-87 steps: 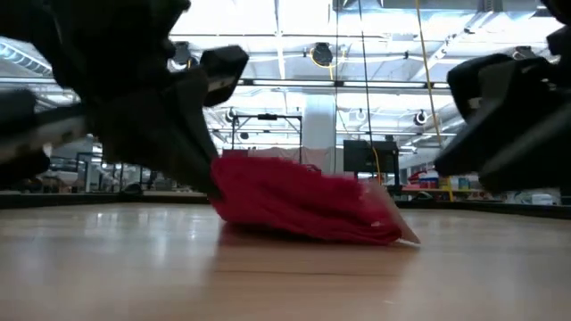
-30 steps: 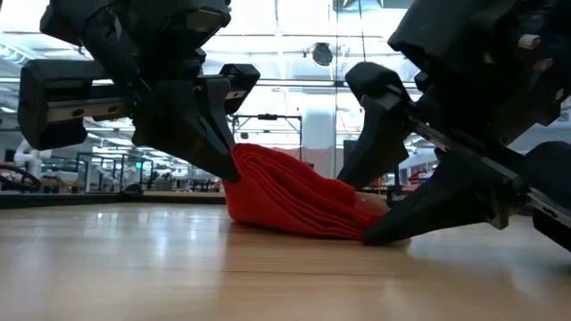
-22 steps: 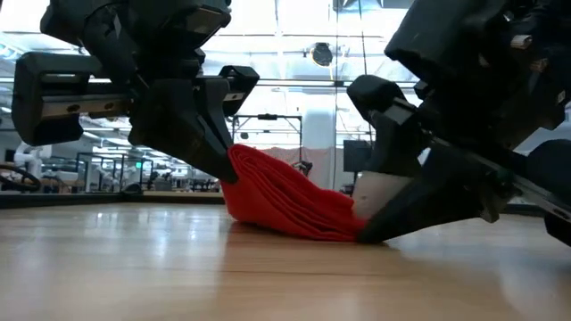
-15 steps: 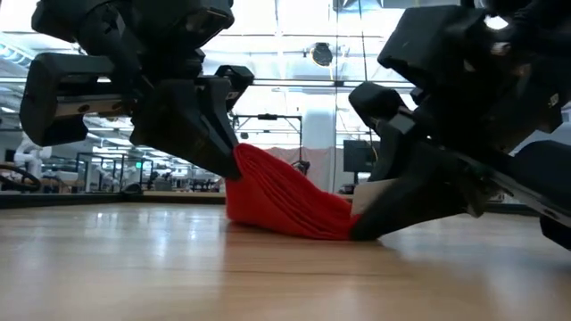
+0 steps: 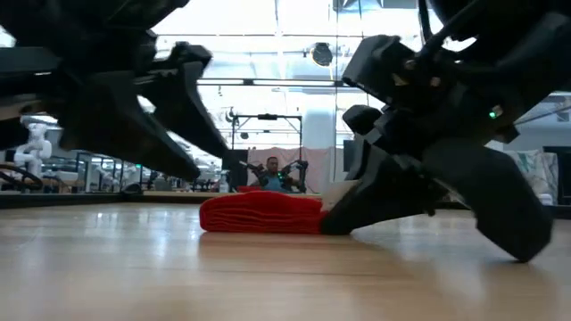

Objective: Roll napkin
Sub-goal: Roll the red napkin

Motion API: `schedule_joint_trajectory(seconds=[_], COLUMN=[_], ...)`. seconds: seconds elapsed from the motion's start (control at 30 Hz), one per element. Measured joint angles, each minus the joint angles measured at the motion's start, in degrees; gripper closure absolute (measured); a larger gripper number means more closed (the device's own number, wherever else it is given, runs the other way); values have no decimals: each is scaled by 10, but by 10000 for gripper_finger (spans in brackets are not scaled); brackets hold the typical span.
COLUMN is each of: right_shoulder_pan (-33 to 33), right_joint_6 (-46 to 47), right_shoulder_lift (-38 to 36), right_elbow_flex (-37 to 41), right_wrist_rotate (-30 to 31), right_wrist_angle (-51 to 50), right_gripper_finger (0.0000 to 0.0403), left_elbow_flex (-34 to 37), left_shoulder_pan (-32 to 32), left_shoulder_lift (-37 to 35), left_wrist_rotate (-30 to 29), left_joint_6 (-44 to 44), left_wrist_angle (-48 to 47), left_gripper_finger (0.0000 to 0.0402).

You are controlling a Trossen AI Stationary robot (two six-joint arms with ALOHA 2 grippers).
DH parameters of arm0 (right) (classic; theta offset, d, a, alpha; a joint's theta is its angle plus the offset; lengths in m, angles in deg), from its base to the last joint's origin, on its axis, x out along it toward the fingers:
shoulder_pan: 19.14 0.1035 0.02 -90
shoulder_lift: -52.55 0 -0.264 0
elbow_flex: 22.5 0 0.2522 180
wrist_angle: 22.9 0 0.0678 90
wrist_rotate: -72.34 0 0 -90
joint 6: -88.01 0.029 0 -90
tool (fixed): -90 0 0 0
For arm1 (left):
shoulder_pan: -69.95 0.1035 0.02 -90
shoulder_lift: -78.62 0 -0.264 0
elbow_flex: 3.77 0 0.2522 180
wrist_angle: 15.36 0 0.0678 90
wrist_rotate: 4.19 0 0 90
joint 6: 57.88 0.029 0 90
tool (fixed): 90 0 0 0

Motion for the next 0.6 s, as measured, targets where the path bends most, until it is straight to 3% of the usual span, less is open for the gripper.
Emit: schedule_joint_trajectory(seconds=[0.17,0.43,0.6], right_shoulder_pan=[-8,-46,-81], right_joint_6=[8,70,108], right_shoulder_lift=[1,-15,-17], right_elbow_flex=[0,1,1], right_wrist_rotate=[-4,-53,-99], right_wrist_angle=[32,52,62], right_gripper_finger=[400,401,401], left_elbow_flex=[0,1,0], left_shoulder_pan=[-25,-26,11], left_shoulder_lift=[23,77,88], left_wrist_rotate=[-48,-170,-147], left_joint_6=[-42,26,50], left_wrist_angle=[-25,44,131], left_gripper_finger=[192,191,191])
